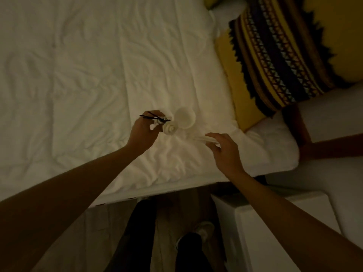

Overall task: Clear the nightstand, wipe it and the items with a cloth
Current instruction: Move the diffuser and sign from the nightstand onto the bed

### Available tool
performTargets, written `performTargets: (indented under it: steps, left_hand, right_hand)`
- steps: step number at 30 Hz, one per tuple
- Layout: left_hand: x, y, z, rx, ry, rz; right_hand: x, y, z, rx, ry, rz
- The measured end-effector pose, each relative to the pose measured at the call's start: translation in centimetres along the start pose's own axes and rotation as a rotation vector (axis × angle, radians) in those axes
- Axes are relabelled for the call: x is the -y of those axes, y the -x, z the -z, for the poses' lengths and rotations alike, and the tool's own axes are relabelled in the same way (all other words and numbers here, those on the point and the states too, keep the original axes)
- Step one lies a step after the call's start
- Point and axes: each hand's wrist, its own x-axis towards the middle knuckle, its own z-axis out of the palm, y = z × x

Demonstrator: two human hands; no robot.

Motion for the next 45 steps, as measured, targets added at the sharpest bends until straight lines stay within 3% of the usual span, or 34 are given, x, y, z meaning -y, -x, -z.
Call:
performTargets:
  steps: [9, 19, 23, 34, 45]
  left_hand:
    - [8.9, 0.2, 9.8, -0.229, -0.038, 0.164]
    - [16.8, -0.9, 12.9, -0.271, 0.073, 0.333]
    - [18.3, -1.8, 11.8, -0.240, 0.156, 0.396]
    - [19.6, -3.7, 9.9, -0.099, 0.105, 0.315]
    - [19.7, -3.2, 10.5, -0.004, -0.070, 0.240]
  right_hand:
    - [8.0, -6.2, -10.0, 0.231, 0.080, 0.159]
    - [12.1, -11.7, -19.8, 0.247, 0.410, 0.240]
    - [11.7, -13.1, -21.3, 0.232, 0.576, 0.237]
    - [11.1, -15.0, -22.6, 0.266, 0.849, 0.247]
    - [11.2, -15.0, -21.8, 0.271, 0.816, 0.259]
